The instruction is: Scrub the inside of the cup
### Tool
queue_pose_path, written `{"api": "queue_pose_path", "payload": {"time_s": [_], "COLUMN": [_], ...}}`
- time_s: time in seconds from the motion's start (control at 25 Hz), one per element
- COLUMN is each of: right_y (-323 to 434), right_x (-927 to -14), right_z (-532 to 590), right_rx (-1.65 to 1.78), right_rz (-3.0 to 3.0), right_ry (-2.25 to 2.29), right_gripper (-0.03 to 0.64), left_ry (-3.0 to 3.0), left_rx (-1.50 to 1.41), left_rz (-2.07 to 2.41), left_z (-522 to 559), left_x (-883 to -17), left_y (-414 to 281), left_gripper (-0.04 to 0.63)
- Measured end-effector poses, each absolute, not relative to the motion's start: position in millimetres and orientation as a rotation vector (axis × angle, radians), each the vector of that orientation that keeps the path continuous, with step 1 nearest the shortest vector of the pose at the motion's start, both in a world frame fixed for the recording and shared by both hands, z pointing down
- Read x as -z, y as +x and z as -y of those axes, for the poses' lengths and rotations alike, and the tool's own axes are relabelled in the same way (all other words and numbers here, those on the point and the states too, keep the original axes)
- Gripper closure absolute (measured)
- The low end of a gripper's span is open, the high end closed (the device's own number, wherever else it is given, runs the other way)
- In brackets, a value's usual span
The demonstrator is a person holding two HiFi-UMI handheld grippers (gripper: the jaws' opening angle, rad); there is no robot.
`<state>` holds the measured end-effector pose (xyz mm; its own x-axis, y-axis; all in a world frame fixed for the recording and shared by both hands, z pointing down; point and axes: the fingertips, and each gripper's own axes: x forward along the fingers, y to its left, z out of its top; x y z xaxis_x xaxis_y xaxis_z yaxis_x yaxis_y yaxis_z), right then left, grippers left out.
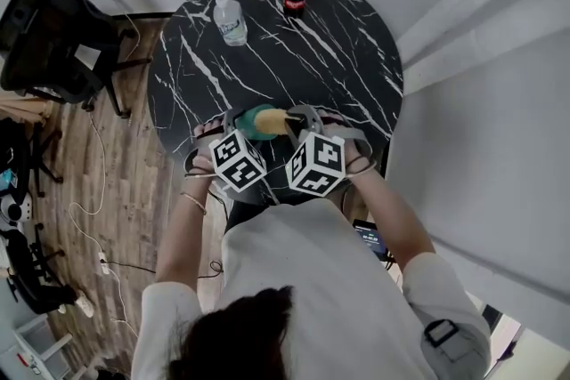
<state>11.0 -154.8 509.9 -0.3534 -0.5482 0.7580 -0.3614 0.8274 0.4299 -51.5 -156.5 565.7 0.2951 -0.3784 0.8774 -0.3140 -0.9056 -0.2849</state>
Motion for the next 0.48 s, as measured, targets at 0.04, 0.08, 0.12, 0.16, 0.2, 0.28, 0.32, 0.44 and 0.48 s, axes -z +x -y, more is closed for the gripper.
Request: {"api": "queue_pose_path", "payload": {"time_s": [0.04, 0.08, 0.12, 0.16, 0.2, 0.28, 0.32, 0.44, 0.48], "right_y": [9.6, 7.9, 6.2, 4.7, 3.5, 1.0, -0.6, -7.8, -9.8], "right_x": [-509.3, -508.9, -509.5, -511.8, -515.6, -523.3, -524.8, -522.6, -522.1], "right_z": [155.2, 155.4, 155.2, 154.7, 154.1, 152.8, 152.1, 151.0, 151.1], "right_rx": [0.283, 0.329, 0.364, 0.388, 0.401, 0.410, 0.414, 0.448, 0.470], "right_rz": [1.960, 1.944, 1.928, 1.913, 1.899, 1.888, 1.893, 1.912, 1.912], "right_ry": [0.657, 0.642, 0.624, 0.602, 0.578, 0.538, 0.528, 0.522, 0.517], "right_gripper": [0.566, 0.566, 0.566, 0.566, 0.566, 0.566, 0.566, 0.566, 0.566], "left_ry": [-2.465, -2.444, -2.421, -2.400, -2.386, -2.370, -2.359, -2.307, -2.294], "left_rx": [1.719, 1.734, 1.750, 1.764, 1.777, 1.802, 1.814, 1.849, 1.855], "left_rz": [-0.655, -0.647, -0.642, -0.637, -0.629, -0.612, -0.607, -0.602, -0.597], "left_z": [154.7, 153.6, 153.0, 152.7, 152.0, 149.0, 147.6, 146.6, 146.8], "left_x": [-565.9, -565.9, -565.8, -565.7, -565.9, -567.1, -567.6, -566.6, -565.0], "left_y": [-51.5, -51.9, -52.6, -53.2, -53.6, -54.4, -55.2, -58.6, -58.9], "left_gripper": [0.270, 0.270, 0.270, 0.270, 0.270, 0.270, 0.270, 0.270, 0.270]}}
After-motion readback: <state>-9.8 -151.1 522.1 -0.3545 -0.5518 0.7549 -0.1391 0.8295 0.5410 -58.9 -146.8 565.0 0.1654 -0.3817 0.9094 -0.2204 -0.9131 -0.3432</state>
